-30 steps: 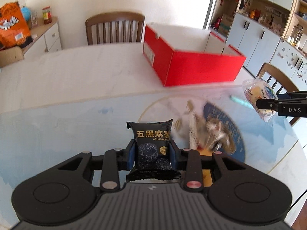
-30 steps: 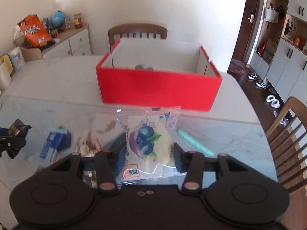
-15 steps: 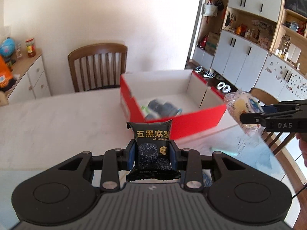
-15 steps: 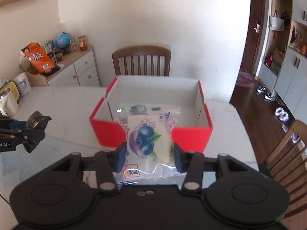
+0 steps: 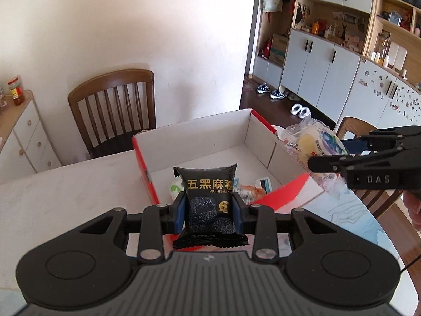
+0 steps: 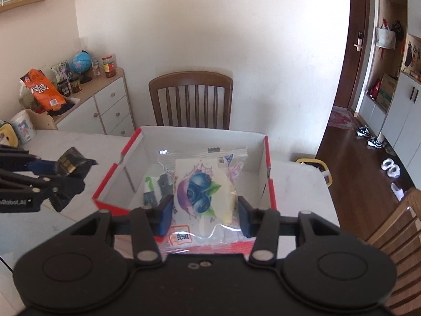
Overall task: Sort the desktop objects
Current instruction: 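Carry black packet and blueberry bag over the red shoebox, then lower both packages into the shoebox and open both tools, then withdraw both tools from the shoebox back to the table pile, then reach right tool toward silver foil wrapper while left tool nears black snack bag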
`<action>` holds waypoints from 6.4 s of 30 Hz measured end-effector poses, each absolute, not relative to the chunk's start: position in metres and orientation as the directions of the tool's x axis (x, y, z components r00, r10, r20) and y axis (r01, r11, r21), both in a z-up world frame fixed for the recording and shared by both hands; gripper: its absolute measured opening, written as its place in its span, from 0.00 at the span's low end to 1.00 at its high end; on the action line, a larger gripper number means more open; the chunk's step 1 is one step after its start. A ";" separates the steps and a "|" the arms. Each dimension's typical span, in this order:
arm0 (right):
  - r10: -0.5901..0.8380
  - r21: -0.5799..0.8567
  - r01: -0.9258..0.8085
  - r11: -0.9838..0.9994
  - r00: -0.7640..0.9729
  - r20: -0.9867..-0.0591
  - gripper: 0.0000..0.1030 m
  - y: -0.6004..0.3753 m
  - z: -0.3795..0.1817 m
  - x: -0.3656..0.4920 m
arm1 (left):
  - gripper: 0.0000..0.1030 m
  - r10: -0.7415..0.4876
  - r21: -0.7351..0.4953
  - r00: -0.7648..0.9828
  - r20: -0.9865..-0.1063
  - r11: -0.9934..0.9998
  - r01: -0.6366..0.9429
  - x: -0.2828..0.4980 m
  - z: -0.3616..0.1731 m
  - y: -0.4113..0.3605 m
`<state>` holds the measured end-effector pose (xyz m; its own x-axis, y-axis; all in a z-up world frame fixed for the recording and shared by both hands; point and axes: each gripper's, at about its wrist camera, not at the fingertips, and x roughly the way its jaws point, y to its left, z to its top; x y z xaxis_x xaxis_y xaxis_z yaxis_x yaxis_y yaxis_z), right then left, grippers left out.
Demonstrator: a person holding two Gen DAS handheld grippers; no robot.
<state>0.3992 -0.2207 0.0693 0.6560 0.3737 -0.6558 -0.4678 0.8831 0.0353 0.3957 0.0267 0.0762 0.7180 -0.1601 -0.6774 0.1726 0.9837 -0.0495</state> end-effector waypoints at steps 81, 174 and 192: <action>0.360 0.038 -0.470 0.882 0.620 -0.698 0.61 -0.213 0.069 0.414 | 0.60 -0.162 0.009 0.627 -0.762 0.965 0.261 0.451 0.072 -0.003; 0.326 0.123 -0.408 0.904 0.474 -0.818 0.72 -0.121 -0.078 0.255 | 0.81 -0.313 -0.137 0.548 -0.775 0.931 0.339 0.192 -0.077 0.094; 0.350 0.136 -0.441 0.887 0.452 -0.821 0.56 -0.115 -0.081 0.256 | 0.35 -0.322 -0.127 0.532 -0.783 0.920 0.371 0.197 -0.080 0.087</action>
